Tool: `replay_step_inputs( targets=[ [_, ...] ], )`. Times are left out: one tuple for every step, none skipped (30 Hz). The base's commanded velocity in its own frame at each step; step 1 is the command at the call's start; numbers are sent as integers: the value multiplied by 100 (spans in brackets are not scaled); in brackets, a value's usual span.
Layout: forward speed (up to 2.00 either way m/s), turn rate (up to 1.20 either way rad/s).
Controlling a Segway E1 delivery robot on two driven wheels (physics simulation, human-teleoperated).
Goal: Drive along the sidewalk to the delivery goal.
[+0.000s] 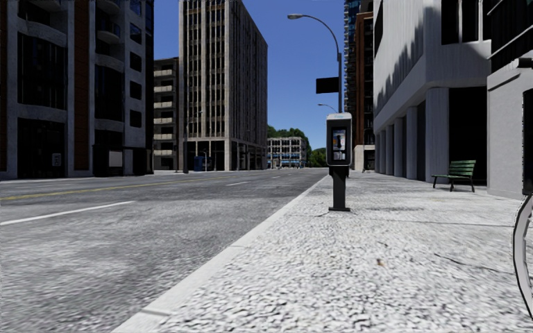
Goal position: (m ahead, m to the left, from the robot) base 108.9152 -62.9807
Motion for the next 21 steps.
replay_step_inputs(
  targets=[
    [47,0],
    [49,0],
    [49,0],
    [51,0],
    [54,0],
    [59,0],
    [59,0],
    [62,0],
    [63,0],
    [63,0],
    [63,0],
    [63,0],
    [62,-1],
    [62,-1],
    [61,-4],
    [57,-5],
    [55,-5],
    [55,-5],
    [54,-5],
    [54,-5],
    [54,-5]
  ],
)
